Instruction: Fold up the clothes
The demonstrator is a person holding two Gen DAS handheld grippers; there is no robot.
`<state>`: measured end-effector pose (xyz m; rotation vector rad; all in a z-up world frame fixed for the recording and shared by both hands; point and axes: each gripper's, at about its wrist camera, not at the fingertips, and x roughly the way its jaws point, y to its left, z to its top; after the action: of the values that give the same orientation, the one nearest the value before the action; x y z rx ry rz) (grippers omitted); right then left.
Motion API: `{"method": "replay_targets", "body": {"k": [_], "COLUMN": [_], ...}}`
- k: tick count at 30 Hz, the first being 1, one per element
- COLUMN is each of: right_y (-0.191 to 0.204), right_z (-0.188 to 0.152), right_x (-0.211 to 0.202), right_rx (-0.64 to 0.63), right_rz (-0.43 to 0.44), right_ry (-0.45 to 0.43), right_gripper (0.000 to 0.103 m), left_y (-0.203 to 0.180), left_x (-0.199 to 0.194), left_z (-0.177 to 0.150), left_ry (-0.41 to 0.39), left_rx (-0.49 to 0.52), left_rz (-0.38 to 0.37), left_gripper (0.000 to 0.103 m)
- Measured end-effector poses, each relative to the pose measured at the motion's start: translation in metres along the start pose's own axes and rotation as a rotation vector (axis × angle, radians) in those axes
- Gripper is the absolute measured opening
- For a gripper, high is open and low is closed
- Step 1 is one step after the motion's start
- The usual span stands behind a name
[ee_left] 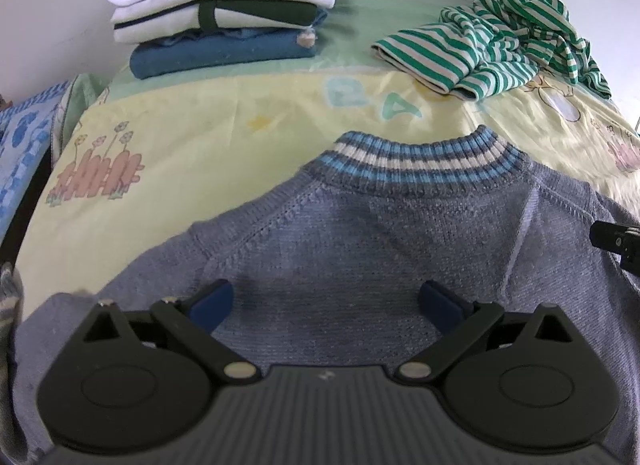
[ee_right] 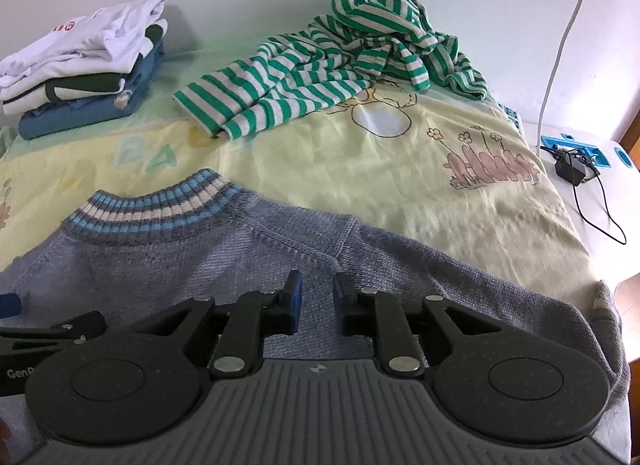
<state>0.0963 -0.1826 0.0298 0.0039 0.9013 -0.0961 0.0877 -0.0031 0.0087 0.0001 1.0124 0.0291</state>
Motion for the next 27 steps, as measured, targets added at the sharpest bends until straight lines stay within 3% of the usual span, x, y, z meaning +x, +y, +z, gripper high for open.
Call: {"method": "replay_targets", "body": {"k": [11, 27], "right_y": [0.01, -0.004], "right_z": [-0.001, -0.008], "right_x": [-0.006, 0.0], "right_rx": [-0.007, 0.028], "right_rz": [-0.01, -0.021], "right_ry": [0.005, 0.049], "right_gripper": [0.036, 0.039], "left_y": [0.009, 0.018], "left_x": [-0.002, -0.009], "left_z": [-0.003, -0.02], "left_ry": [0.004, -0.002], "left_rx": [-0.004, 0.035], "left_rz": [-0.005, 0.014], "left_gripper": [0.1, 0.1]}}
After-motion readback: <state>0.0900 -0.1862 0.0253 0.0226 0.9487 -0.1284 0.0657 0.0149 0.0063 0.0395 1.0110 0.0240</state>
